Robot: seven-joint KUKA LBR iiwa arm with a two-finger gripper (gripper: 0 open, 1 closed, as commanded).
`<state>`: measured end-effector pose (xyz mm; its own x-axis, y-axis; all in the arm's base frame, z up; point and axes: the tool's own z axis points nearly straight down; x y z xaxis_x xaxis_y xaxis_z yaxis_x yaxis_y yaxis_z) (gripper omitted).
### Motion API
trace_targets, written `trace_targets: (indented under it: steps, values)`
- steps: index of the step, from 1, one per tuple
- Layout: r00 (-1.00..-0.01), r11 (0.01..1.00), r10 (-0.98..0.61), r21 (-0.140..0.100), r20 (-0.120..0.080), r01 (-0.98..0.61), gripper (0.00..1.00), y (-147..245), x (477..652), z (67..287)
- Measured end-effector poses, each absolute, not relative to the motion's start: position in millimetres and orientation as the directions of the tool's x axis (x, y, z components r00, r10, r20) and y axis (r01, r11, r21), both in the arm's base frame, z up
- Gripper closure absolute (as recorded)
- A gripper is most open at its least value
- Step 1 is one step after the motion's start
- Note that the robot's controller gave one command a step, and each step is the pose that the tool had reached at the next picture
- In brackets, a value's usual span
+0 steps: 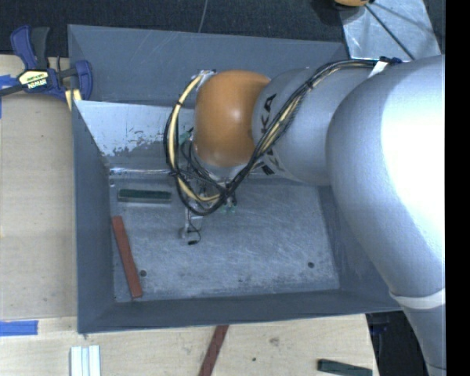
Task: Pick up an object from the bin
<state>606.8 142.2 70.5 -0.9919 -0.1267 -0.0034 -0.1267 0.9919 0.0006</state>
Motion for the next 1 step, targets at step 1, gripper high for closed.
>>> trace_targets:
  steps: [1]
  values:
    - [-0.992, 0.992, -0.127, 0.001, -0.003, -0.127, 0.00, 142.2, 606.7, 70.4]
